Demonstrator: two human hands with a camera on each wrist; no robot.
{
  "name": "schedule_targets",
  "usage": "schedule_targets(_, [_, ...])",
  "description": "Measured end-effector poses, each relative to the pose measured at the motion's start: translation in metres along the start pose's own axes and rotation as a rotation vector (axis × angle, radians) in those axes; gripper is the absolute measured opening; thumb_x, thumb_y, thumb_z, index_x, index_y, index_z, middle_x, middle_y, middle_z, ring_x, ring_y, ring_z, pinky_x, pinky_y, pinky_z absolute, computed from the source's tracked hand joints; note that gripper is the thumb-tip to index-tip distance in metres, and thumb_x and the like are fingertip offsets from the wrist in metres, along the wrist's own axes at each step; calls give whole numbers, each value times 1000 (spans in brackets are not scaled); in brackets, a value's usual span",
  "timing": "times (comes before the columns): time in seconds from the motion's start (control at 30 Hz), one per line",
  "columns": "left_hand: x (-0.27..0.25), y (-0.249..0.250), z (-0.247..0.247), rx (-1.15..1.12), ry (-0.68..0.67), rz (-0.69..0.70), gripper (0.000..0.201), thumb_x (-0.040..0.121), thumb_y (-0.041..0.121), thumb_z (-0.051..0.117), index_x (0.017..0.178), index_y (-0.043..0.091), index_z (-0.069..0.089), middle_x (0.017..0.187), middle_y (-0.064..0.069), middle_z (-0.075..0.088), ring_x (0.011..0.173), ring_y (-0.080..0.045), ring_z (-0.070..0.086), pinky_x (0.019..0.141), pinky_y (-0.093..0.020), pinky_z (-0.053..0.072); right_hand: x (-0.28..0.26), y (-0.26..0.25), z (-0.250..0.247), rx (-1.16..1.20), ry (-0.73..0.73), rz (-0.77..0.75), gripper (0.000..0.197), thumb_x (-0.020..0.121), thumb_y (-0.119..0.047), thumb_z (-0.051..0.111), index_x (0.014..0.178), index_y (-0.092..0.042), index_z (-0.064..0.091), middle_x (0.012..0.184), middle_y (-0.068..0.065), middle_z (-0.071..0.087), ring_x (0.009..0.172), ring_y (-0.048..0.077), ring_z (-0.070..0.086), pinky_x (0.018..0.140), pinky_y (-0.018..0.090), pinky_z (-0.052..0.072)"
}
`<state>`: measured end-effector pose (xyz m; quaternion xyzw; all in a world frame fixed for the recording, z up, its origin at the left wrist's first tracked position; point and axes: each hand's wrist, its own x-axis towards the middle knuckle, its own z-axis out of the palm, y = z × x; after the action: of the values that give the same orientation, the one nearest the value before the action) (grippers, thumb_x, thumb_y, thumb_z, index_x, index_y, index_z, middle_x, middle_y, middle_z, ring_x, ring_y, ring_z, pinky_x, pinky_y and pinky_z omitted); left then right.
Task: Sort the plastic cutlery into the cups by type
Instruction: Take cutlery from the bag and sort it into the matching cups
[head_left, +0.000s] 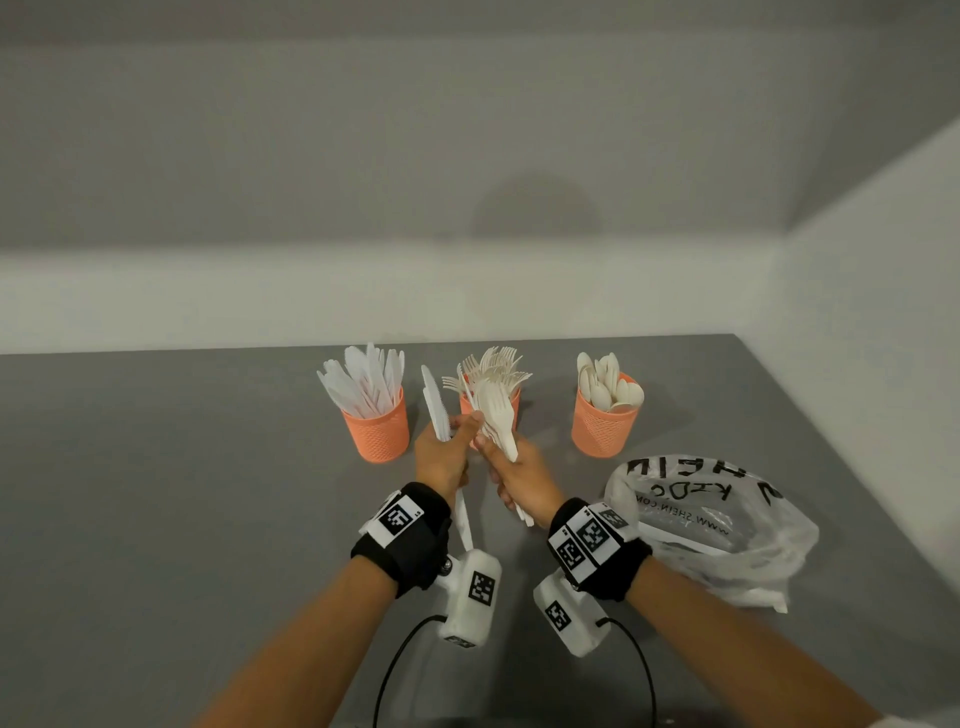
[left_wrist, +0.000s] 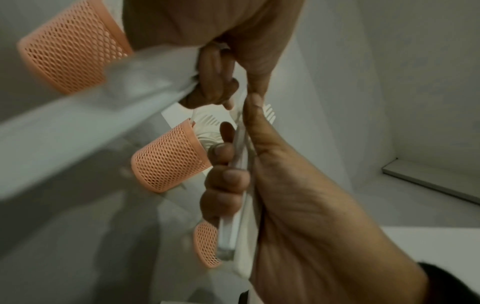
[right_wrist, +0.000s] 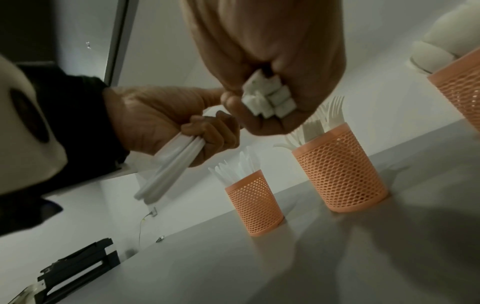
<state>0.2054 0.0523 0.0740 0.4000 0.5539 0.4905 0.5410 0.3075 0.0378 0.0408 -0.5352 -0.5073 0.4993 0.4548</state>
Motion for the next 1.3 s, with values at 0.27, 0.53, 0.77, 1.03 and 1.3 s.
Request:
schedule_targets(0.27, [5,5,-3,44,2,-10,23,91,26,56,91,3,56,61,-2,46,27,-1,33,32,-13,27,4,2,2,-34,-27,42,29,98,-36,38,107,-12,51,60,3,49,34,9,37,33,19,30])
schedule_targets(0.53, [21,0,-9,-73,14,-129,31,94,36,47,97,8,59,63,0,46,30,-1,32,33,-14,25,10,3,3,-49,-61,53,30,97,-38,43,112,-15,54,61,5,57,35,11,43,34,18,31])
schedule_targets(0.77, [30,-2,-14,-69,14,-76,30,94,37,47,80,11,51,60,1,42,31,-1,30,33,-14,23,21,0,9,-19,-49,83,25,97,-37,44,104,-17,56,56,1,59,33,10,43,34,18,32])
schedule_targets(1.03, [50,-15,-20,-25,144,-58,32,96,22,43,67,12,50,57,-3,46,28,-2,36,34,-15,29,33,1,18,4,-78,97,30,98,-27,43,122,-9,46,63,10,57,34,10,53,35,19,40])
schedule_targets(1.3, [93,43,-50,-285,334,163,29,97,31,43,75,12,45,38,8,45,33,-7,43,46,-22,42,45,-8,11,72,-45,202,17,99,-28,41,97,-12,45,56,4,42,32,5,42,36,18,38])
